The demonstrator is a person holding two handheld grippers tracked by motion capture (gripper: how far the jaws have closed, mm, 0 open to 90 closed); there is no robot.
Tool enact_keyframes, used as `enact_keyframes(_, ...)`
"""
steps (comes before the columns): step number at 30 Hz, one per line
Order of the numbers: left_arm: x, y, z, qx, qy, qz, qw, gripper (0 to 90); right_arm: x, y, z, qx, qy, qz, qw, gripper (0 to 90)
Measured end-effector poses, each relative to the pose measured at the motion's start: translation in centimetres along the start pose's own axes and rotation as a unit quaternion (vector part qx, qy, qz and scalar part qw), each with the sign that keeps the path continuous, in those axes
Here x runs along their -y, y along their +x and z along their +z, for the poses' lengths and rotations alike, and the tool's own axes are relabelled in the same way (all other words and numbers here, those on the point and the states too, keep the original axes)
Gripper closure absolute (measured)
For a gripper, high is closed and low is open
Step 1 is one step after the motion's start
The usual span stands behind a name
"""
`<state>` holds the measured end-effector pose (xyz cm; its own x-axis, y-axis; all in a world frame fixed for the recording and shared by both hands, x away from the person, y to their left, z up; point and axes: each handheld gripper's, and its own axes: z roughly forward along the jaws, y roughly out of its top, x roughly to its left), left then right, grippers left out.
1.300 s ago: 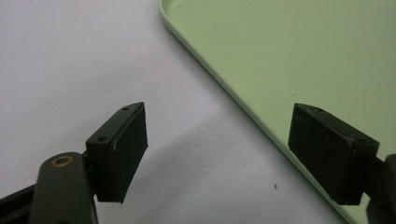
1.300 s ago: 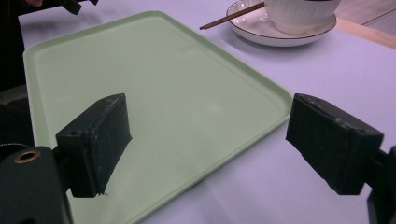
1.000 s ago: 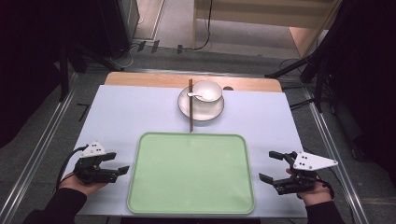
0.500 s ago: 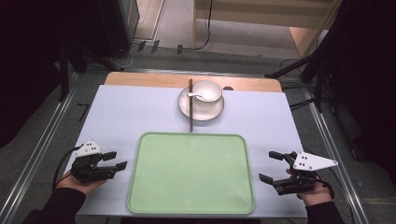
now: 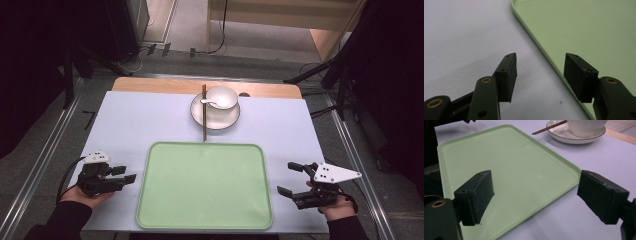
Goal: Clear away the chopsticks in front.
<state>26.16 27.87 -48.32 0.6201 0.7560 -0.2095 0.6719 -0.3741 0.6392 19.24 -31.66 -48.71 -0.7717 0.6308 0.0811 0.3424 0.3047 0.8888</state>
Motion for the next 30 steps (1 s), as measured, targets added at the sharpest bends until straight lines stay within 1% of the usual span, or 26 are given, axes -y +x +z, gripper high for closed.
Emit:
enact_keyframes(1,0.0,0.0,0.0,-0.001,0.001,0.0,1.0,42.1,0.0,0.0,0.0,0.0,0.0,0.0,1.0,14.3)
enact_keyframes(4,-0.1,0.1,0.0,-0.002,0.001,-0.003,1.0,40.5,0.0,0.0,0.0,0.0,0.0,0.0,1.0,14.3)
enact_keyframes(5,-0.1,0.1,0.0,-0.008,0.003,-0.01,0.9999,38.9,0.0,0.0,0.0,0.0,0.0,0.0,1.0,14.3)
enact_keyframes(7,-0.1,0.2,0.0,-0.009,0.005,-0.013,0.9999,37.7,0.0,0.0,0.0,0.0,0.0,-0.001,1.0,14.3)
enact_keyframes(8,-0.2,0.2,0.0,-0.014,0.006,-0.014,0.9998,37.4,0.0,0.0,0.0,0.0,0.001,0.0,1.0,14.3)
enact_keyframes(9,-0.3,0.2,0.0,-0.025,0.006,-0.022,0.9994,37.3,0.0,0.0,0.0,0.0,0.002,0.0,1.0,14.3)
enact_keyframes(11,-0.4,0.2,0.0,-0.027,0.006,-0.023,0.9993,37.1,0.0,0.0,0.1,-0.001,0.003,0.002,1.0,14.3)
enact_keyframes(13,-0.6,0.0,-0.1,-0.031,0.003,-0.017,0.9994,37.2,0.1,0.0,0.1,0.0,0.004,0.002,1.0,14.3)
enact_keyframes(14,-0.7,-0.1,-0.1,-0.03,0.003,-0.017,0.9994,37.3,0.1,0.0,0.1,0.001,0.005,0.003,1.0,14.3)
enact_keyframes(15,-1.0,-0.3,0.0,-0.026,0.003,-0.022,0.9994,37.3,0.1,0.0,0.1,0.001,0.005,0.003,1.0,14.3)
enact_keyframes(16,-1.0,-0.3,0.0,-0.026,0.003,-0.022,0.9994,37.2,0.1,0.0,0.1,0.001,0.005,0.003,1.0,14.3)
enact_keyframes(17,-1.3,-0.5,0.1,-0.026,0.004,-0.031,0.9992,36.9,0.1,0.0,0.1,0.001,0.005,0.003,1.0,14.3)
enact_keyframes(18,-1.3,-0.5,0.1,-0.026,0.004,-0.031,0.9992,36.6,0.1,0.0,0.1,0.001,0.005,0.003,1.0,14.3)
enact_keyframes(20,-1.8,-0.6,0.3,-0.026,0.008,-0.039,0.9989,36.6,0.1,0.0,0.2,0.003,0.007,0.005,1.0,14.3)
enact_keyframes(21,-2.4,-0.7,0.5,-0.024,0.011,-0.047,0.9985,35.6,0.1,-0.1,0.2,0.004,0.008,0.005,0.9999,14.3)
enact_keyframes(22,-2.4,-0.7,0.5,-0.024,0.011,-0.047,0.9985,35.3,0.1,-0.1,0.2,0.005,0.009,0.007,0.9999,14.3)
enact_keyframes(23,-3.1,-0.9,0.8,-0.021,0.014,-0.047,0.9986,34.6,0.1,-0.1,0.2,0.005,0.007,0.006,0.9999,14.3)
enact_keyframes(24,-3.1,-0.9,0.8,-0.021,0.014,-0.047,0.9986,34.4,0.1,-0.1,0.2,0.005,0.007,0.006,0.9999,14.3)
enact_keyframes(25,-3.8,-1.1,1.0,-0.022,0.016,-0.041,0.9988,34.2,0.1,-0.1,0.2,0.005,0.007,0.006,0.9999,14.3)
enact_keyframes(27,-4.4,-1.2,1.2,-0.02,0.017,-0.036,0.999,34.0,0.1,0.0,0.2,0.005,0.006,0.006,0.9999,14.3)
enact_keyframes(28,-4.4,-1.2,1.2,-0.02,0.017,-0.036,0.999,34.0,0.1,0.0,0.2,0.005,0.006,0.006,0.9999,14.3)
enact_keyframes(29,-4.9,-1.3,1.4,-0.013,0.018,-0.039,0.999,34.0,0.1,0.0,0.1,0.004,0.006,0.006,1.0,14.3)
enact_keyframes(30,-4.9,-1.3,1.4,-0.013,0.018,-0.039,0.999,33.9,0.1,0.0,0.1,0.004,0.006,0.006,1.0,14.3)
